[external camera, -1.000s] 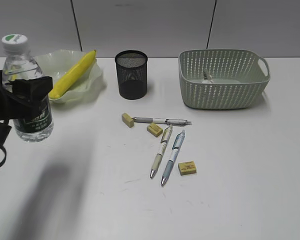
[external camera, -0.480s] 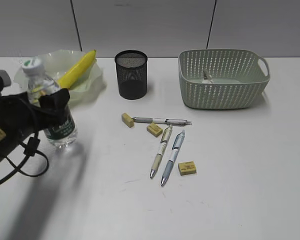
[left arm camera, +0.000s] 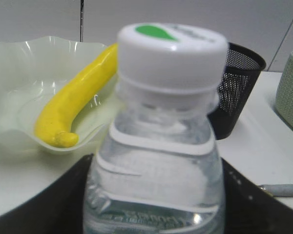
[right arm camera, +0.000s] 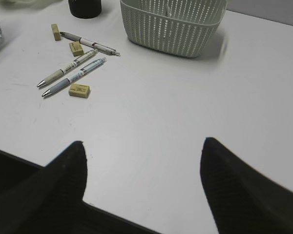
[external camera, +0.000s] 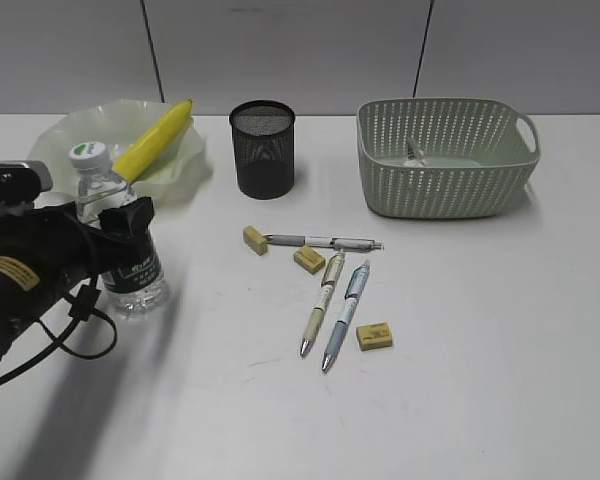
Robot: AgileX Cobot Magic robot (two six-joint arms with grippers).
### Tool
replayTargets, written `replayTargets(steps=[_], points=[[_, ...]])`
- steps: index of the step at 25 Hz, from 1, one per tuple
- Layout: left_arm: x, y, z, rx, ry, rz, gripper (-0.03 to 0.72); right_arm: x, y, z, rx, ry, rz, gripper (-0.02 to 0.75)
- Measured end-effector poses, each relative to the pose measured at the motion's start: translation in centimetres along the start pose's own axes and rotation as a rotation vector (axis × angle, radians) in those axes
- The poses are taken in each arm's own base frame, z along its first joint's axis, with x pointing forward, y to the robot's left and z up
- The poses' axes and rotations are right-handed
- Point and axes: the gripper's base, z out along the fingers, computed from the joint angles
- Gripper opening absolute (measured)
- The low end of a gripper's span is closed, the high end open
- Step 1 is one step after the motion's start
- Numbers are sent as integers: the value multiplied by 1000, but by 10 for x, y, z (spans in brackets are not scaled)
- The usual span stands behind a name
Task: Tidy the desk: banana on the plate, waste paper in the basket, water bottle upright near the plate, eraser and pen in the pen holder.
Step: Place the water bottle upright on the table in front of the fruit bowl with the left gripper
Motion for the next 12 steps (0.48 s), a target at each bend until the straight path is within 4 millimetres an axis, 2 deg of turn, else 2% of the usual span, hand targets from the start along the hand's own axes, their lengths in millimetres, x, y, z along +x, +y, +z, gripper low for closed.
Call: replayTargets(steps=[12], points=[[-1,0,2,-4,-1,79,504,0,0,0,0,0,0,568]])
